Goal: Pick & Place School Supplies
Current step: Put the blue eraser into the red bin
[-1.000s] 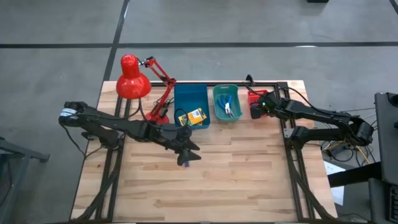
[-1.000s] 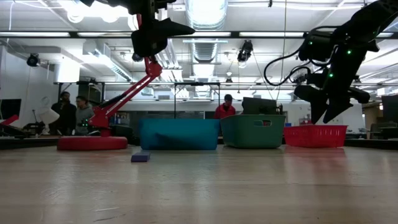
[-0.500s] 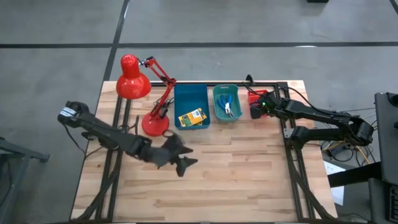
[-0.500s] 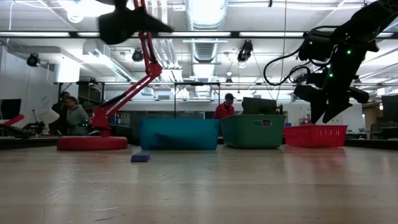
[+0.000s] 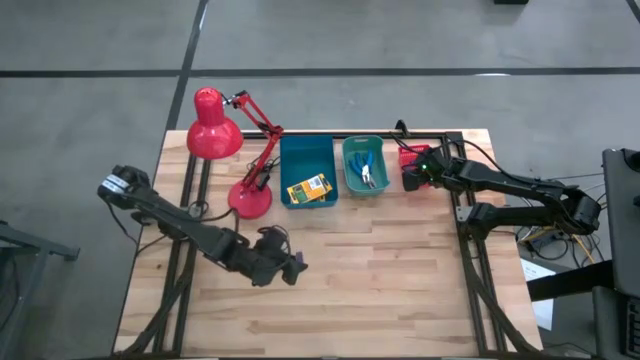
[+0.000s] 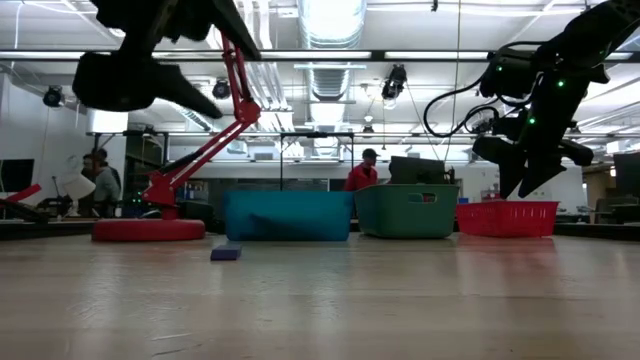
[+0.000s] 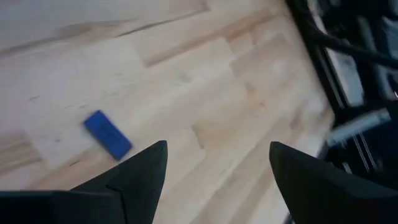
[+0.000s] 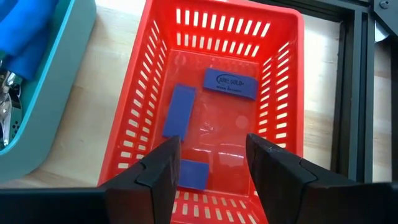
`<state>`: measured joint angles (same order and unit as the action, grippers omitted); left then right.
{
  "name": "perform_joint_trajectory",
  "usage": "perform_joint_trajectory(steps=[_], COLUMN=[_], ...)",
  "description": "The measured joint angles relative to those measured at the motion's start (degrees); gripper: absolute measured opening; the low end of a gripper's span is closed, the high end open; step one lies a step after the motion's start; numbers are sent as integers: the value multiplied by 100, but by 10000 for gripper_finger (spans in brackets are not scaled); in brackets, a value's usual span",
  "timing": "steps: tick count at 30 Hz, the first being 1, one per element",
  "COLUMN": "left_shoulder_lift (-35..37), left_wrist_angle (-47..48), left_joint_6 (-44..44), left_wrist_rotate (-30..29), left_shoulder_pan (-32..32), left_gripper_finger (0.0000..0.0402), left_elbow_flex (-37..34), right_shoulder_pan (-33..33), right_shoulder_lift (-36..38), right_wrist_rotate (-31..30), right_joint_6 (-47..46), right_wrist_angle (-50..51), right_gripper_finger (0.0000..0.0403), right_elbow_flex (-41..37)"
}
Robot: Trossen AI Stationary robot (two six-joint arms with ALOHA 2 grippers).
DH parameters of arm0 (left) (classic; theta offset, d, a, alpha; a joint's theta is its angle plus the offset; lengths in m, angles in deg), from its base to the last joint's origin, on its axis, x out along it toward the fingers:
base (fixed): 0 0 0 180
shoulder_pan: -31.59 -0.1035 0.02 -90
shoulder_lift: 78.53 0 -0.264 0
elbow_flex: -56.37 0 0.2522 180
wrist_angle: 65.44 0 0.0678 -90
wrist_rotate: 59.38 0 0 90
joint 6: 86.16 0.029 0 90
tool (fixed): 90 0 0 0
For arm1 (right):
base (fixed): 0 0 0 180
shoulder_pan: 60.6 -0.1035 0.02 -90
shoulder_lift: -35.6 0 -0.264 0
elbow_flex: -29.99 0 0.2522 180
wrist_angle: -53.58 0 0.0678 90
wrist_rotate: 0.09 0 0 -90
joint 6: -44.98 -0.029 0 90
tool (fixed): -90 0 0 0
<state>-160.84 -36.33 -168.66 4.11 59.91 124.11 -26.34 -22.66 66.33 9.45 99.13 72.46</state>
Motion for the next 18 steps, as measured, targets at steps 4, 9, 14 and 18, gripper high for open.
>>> perform_joint_trajectory(steps=[4, 9, 14, 18], left_shoulder_lift=[-187, -418, -560, -585], left_wrist_angle=[97, 269, 423, 333], left_joint_6=[-586, -687, -908, -922], left_wrist_rotate=[-97, -14, 431, 549], left_shoulder_pan=[-7, -7, 6, 7], left_gripper_finger=[287, 287, 287, 287], left_elbow_flex=[0, 0, -4, -11], right_shoulder_pan=[0, 0, 0, 0], right_shoulder_lift=[0, 0, 0, 0], right_wrist_rotate=[0, 0, 0, 0], right_joint_6=[0, 0, 0, 0], right_wrist_angle=[-7, -50, -68, -72], right_gripper_finger=[176, 176, 176, 176], right_elbow_flex=[0, 0, 0, 0])
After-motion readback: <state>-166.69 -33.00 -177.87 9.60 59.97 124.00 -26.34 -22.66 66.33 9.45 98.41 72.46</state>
